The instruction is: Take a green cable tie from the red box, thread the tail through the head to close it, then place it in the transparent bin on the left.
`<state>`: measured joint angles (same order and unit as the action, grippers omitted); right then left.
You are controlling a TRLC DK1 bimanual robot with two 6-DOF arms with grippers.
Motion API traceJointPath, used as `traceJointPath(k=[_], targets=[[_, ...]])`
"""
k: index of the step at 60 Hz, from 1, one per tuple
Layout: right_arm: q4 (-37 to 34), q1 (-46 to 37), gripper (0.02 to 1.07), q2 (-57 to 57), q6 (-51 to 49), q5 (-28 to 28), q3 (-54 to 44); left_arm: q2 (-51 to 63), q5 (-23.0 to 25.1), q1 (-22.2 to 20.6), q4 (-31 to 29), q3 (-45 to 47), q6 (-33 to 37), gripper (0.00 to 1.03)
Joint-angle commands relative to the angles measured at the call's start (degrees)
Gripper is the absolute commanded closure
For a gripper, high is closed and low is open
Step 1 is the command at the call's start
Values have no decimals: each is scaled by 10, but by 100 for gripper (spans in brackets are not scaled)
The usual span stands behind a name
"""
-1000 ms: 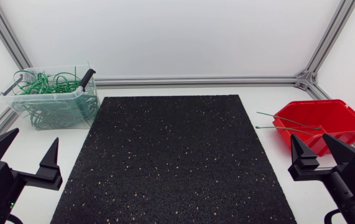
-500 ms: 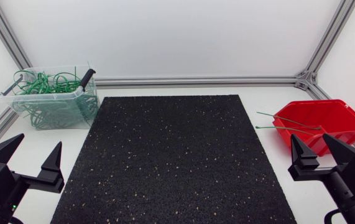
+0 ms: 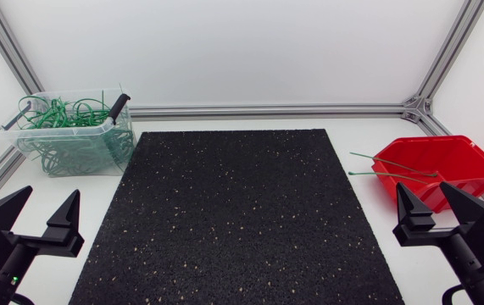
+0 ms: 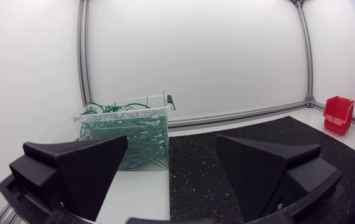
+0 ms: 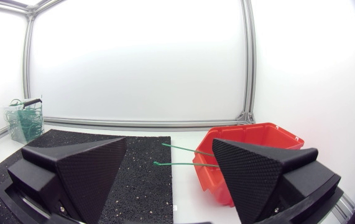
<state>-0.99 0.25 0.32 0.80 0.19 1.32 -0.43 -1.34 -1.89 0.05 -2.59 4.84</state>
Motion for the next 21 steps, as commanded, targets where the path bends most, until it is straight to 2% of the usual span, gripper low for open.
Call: traceJointPath(k=[1,21], targets=[[10,-3,7,-3,-8,-2,-13,4,7,12,-2,24,-34,4],[10,-3,7,-3,-8,-2,-13,4,13,19,-1,26,-48,4]])
